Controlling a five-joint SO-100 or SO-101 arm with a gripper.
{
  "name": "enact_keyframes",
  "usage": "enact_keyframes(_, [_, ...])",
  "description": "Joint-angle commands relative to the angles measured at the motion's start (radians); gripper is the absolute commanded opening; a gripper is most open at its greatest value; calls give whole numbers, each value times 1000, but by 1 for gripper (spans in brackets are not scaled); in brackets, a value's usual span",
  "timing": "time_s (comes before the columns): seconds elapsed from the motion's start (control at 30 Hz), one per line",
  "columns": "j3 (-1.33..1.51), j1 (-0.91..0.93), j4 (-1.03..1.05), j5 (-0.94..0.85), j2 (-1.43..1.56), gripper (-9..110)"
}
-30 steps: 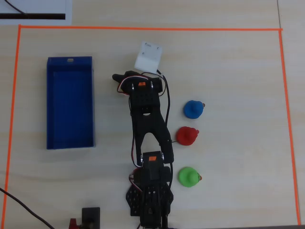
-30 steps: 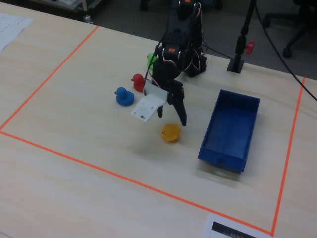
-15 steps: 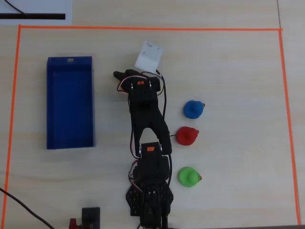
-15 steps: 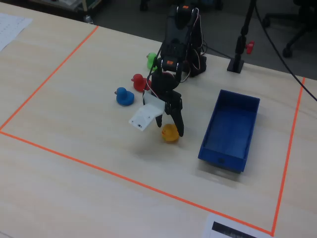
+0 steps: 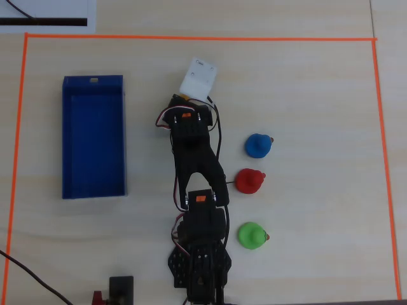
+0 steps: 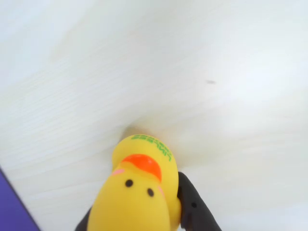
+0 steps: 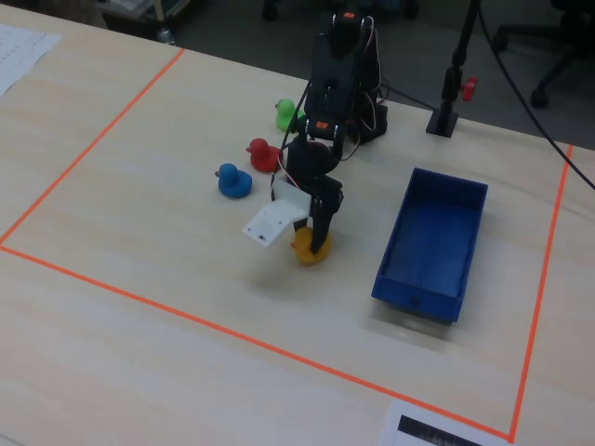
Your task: Grasp yellow duck and put it into box.
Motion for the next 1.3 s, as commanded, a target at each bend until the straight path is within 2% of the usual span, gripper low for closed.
enact_keyframes(0.0, [-80, 9, 179, 21, 270, 0])
enact_keyframes(0.17, [-199, -104, 520, 83, 565, 0])
enact_keyframes(0.33, [-273, -383, 770, 244, 612, 0])
enact_keyframes(0.5, [-293, -534, 735, 360, 465, 0])
enact_keyframes(0.9, [-377, -623, 572, 439, 158, 0])
enact_keyframes(1.17, [-497, -678, 546, 474, -21, 0])
enact_keyframes(1.27, [-505, -680, 543, 451, -72, 11])
